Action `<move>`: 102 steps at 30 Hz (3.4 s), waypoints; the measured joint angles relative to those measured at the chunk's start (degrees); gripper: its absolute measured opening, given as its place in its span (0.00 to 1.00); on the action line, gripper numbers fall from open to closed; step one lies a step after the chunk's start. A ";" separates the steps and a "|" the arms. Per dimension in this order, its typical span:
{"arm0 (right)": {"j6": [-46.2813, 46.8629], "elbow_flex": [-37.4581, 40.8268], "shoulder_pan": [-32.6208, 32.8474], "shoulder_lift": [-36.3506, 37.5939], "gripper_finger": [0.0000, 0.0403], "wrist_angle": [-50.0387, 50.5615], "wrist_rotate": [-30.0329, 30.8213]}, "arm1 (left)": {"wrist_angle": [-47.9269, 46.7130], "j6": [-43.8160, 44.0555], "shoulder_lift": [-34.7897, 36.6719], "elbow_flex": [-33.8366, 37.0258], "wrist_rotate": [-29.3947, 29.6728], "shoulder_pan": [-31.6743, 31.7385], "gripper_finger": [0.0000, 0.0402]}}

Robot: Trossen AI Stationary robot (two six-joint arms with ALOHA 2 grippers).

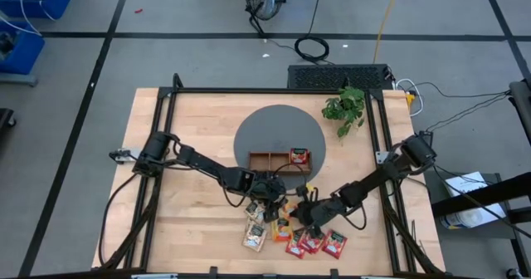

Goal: Pick & Place Tea
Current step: Put the orange tea bag into the middle slot of the wooden organizer

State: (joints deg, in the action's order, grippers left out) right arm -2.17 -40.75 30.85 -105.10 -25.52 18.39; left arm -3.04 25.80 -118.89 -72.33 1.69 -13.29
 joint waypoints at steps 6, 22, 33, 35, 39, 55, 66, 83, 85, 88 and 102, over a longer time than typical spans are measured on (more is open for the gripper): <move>2.12 1.38 -0.91 -0.65 0.00 -0.31 -3.24 | -1.41 1.03 -0.09 -0.05 -0.58 1.11 0.57; 4.73 8.13 -0.92 -0.92 0.00 -8.79 -3.89 | -0.74 1.15 -0.84 -0.09 -6.54 2.50 0.57; 4.02 8.17 -1.93 -2.84 0.00 -12.19 -4.08 | 3.79 0.28 -3.47 -0.20 -8.77 2.14 0.57; 4.02 8.19 -2.40 -3.85 0.00 -13.56 -5.02 | 4.04 -0.16 -3.51 -0.16 -9.30 1.99 0.57; 3.99 8.17 -3.01 -4.54 0.00 -13.86 -5.26 | 4.12 -1.85 -3.61 -0.14 -10.49 1.35 0.56; 3.53 8.17 -3.11 -4.54 0.00 -13.54 -4.94 | 3.09 -5.40 -3.31 -0.14 -12.28 1.02 0.07; 1.45 8.69 -0.98 0.79 0.05 -15.37 -4.67 | 0.43 -13.39 -0.05 0.13 -8.19 1.02 0.02; 13.21 8.33 -1.03 14.91 0.43 -14.30 9.57 | 0.04 -29.31 7.51 -0.88 19.81 -8.79 0.03; 16.31 8.20 -2.63 15.02 0.48 -14.01 6.23 | -0.08 -30.08 7.63 -1.30 23.08 -9.57 0.04; 19.80 8.20 -4.90 15.02 0.53 -13.67 0.08 | -0.31 -31.80 7.55 -2.12 26.62 -10.58 0.03; 19.49 8.20 -6.76 15.00 0.48 -13.66 -3.43 | 0.71 -31.88 7.67 -2.52 29.51 -10.38 0.02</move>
State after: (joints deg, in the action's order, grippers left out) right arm 17.32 -32.56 24.10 -90.11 -39.18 14.96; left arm -2.33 -6.08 -111.22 -74.85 31.20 -23.67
